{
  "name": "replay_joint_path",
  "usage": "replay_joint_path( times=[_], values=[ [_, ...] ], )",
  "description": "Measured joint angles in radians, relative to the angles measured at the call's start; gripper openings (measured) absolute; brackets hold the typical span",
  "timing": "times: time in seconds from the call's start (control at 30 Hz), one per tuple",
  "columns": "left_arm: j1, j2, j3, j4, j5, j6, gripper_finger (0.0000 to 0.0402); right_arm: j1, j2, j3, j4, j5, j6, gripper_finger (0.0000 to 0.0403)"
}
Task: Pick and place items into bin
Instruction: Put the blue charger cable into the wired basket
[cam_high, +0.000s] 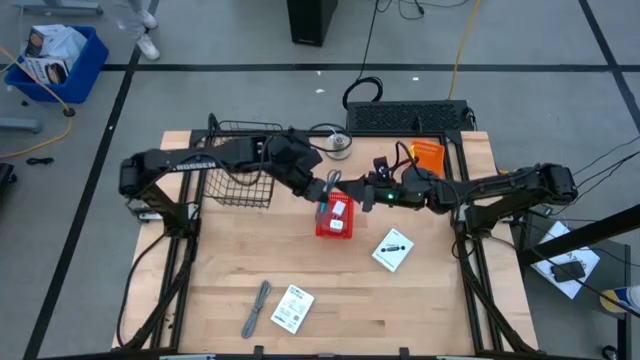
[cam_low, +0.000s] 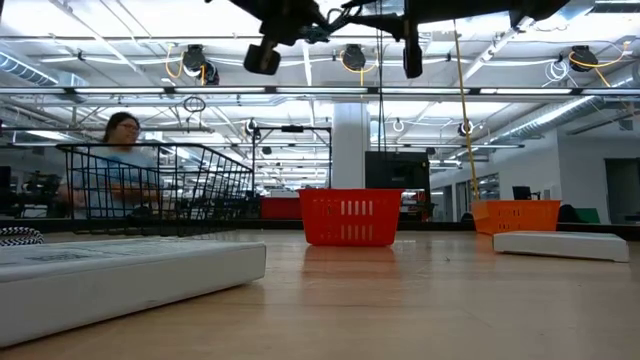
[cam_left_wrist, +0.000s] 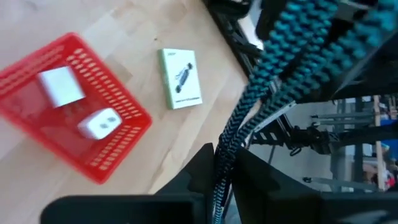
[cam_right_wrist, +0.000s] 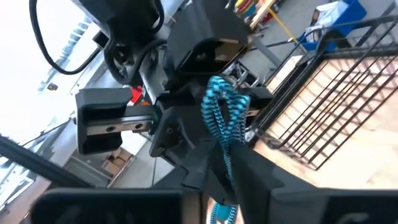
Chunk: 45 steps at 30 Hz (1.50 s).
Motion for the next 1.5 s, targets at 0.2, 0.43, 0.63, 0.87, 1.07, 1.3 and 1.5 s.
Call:
replay_joint_path(
  times=[0.2, 0.43, 0.63, 0.87, 1.07, 1.3, 1.5],
  values=[
    [0.066, -0.059, -0.001, -0.148, -0.026, 0.045, 0.0016, 0.005, -0.018, 0.000, 0.016, -0.011, -0.029, 0.0133],
    [0.199, -0.174, -0.001, -0.385, -0.167, 0.133, 0.0040, 0.005, -0.068, 0.000, -0.003, -0.030, -0.082, 0.0193],
    [0.360, -0.249, -0.001, -0.613, -0.368, 0.132, 0.0024, 0.005, -0.086, 0.001, -0.007, -0.031, -0.141, 0.0207],
    [0.528, -0.194, -0.001, -0.697, -0.479, 0.209, 0.0024, 0.005, -0.086, 0.001, -0.008, -0.034, -0.147, 0.0201],
    [0.601, -0.044, -0.001, -0.703, -0.439, 0.253, 0.0028, 0.006, -0.086, 0.001, 0.009, -0.036, -0.135, 0.0200],
    [0.586, 0.137, -0.002, -0.717, -0.433, 0.324, 0.0019, 0.010, -0.086, 0.001, 0.013, -0.056, -0.096, 0.0195],
    [0.543, 0.258, -0.002, -0.734, -0.428, 0.405, 0.0047, 0.010, -0.086, 0.001, 0.053, -0.055, -0.095, 0.0195]
  ],
)
